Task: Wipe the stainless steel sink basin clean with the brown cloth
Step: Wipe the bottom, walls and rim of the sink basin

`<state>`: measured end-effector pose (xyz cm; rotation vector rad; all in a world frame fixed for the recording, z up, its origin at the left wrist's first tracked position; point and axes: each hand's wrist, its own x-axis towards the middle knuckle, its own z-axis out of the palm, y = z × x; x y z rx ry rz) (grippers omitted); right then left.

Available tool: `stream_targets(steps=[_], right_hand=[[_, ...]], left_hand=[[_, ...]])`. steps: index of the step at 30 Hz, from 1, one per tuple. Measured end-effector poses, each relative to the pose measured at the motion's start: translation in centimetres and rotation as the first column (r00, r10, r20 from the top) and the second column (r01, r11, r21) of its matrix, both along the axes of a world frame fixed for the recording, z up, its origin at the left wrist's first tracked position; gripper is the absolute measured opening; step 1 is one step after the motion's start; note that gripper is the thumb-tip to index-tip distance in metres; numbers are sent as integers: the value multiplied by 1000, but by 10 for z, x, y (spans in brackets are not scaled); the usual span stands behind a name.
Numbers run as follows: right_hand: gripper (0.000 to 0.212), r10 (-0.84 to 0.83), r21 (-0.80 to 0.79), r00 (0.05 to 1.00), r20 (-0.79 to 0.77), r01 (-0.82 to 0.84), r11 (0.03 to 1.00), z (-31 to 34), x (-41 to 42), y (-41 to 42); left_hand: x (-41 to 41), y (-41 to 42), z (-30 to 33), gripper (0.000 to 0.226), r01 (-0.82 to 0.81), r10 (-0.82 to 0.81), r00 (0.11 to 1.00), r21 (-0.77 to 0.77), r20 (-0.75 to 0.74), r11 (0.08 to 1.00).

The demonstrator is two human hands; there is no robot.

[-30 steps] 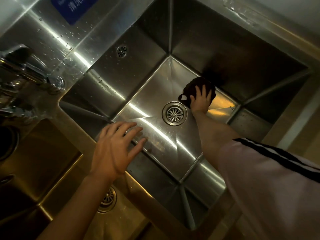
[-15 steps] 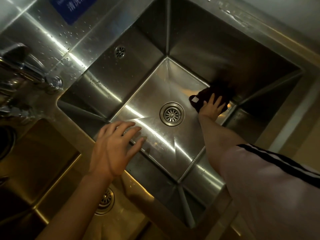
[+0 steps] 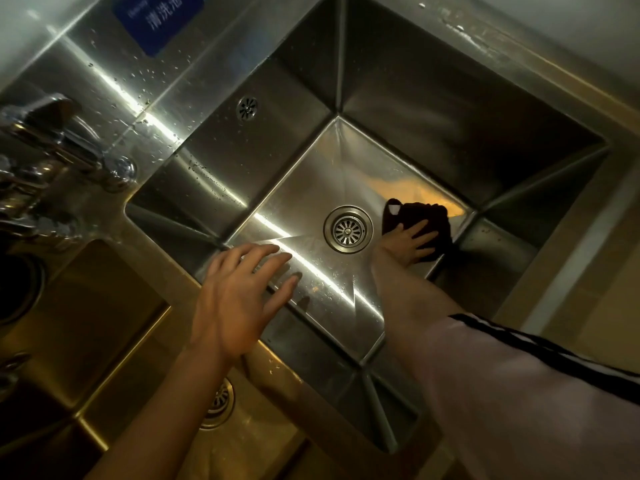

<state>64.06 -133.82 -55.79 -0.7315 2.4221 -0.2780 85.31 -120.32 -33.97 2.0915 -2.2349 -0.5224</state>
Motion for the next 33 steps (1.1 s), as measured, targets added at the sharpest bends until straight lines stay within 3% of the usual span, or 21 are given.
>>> stream_targets(steps=[8, 13, 17, 20, 33], right_hand=[[57, 291, -11, 956, -37, -292, 956, -9, -3, -1], [59, 635, -49, 770, -60, -637, 769, -11, -17, -43], [64, 794, -53, 604, -66, -797, 602, -9, -11, -75], [64, 841, -61, 535, -74, -845, 532, -10, -6, -94], [51, 928, -2, 272, -256, -960, 280, -28, 20, -162]], left_hand=[[0, 0, 0, 54, 3, -4, 1000, 6, 27, 1000], [-1, -2, 1, 55, -2, 0, 999, 28, 46, 1000], [-1, -1, 2, 57, -9, 8, 998, 6, 61, 1000], [-2, -2, 4, 66, -21, 19, 998, 30, 64, 999], [-5, -3, 2, 59, -89, 71, 974, 74, 216, 993]])
